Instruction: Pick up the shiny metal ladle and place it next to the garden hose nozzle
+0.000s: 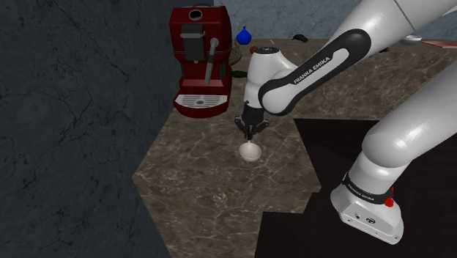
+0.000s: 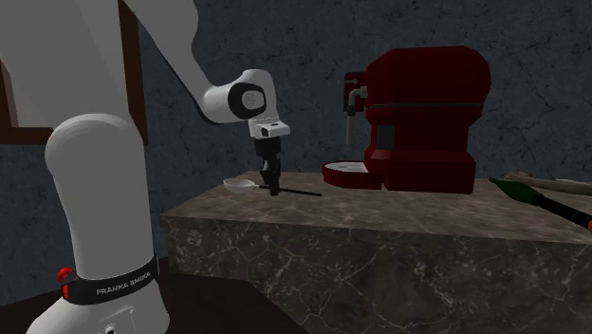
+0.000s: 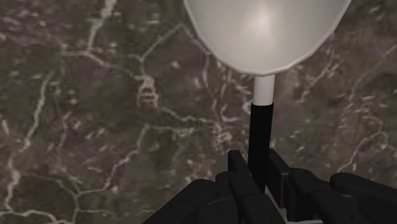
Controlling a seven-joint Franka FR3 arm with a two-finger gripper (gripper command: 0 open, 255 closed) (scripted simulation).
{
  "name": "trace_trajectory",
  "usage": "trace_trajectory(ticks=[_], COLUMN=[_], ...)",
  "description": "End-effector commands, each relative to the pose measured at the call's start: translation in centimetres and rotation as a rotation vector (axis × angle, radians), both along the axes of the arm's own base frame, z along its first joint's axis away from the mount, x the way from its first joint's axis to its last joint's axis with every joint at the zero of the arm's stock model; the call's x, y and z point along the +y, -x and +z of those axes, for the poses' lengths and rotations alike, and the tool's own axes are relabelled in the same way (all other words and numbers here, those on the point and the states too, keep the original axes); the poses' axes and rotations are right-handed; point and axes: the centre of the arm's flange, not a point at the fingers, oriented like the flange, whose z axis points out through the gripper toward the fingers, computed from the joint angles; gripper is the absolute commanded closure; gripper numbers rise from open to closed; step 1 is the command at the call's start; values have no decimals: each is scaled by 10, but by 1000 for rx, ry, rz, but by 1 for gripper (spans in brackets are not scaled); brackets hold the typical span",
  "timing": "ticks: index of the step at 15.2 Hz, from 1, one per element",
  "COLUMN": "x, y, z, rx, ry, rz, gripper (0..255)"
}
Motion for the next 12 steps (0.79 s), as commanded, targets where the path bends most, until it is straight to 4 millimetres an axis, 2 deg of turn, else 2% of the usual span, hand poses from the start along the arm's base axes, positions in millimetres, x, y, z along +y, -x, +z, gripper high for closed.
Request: trace_trajectory(ticks=[1,3,12], x=[2,1,1], y=[1,0,0], z=[-1,-1,46], rx=[1,1,1], ry=[-1,-1,-1], rz=[4,4,4], gripper=[255,255,255])
